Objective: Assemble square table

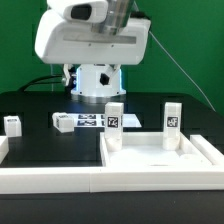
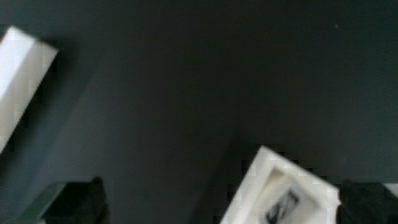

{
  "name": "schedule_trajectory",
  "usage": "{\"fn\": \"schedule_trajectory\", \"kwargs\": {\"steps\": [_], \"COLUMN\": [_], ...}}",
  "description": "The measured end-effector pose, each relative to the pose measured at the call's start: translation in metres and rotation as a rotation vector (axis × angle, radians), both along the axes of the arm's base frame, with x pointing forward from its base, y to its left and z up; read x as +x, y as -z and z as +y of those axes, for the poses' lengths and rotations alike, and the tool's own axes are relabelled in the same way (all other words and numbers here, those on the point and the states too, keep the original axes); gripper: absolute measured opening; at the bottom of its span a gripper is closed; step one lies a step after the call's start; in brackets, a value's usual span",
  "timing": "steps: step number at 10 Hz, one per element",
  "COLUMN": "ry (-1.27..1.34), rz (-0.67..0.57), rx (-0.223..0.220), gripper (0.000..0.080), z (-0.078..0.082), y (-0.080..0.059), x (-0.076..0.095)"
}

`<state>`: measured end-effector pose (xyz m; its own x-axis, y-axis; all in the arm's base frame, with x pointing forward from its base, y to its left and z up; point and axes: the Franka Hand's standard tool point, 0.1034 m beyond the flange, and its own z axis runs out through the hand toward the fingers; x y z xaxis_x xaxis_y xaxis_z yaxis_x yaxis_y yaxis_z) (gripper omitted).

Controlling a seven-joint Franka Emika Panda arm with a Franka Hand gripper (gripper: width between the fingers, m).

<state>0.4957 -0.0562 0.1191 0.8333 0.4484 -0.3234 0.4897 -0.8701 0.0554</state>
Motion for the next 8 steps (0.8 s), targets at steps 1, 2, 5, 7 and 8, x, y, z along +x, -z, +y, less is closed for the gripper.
{"fn": "schedule_trajectory", "kwargs": {"steps": [1, 2, 5, 7, 8], "ry": [-0.005, -0.006, -0.006, -0.015, -0.032], "rz": [-0.005, -0.003, -0.002, -0.002, 0.013], "rx": [0.004, 0.004, 0.003, 0.020, 0.031], "gripper": [0.0648, 0.0648, 0.0648, 0.0648, 0.0648], "z": [0.002, 0.002, 0.002, -0.003, -0.011], "y": [0.011, 0.011, 0.012, 0.027, 0.033], "x": [-0.010, -0.010, -0.011, -0.031, -0.046]}}
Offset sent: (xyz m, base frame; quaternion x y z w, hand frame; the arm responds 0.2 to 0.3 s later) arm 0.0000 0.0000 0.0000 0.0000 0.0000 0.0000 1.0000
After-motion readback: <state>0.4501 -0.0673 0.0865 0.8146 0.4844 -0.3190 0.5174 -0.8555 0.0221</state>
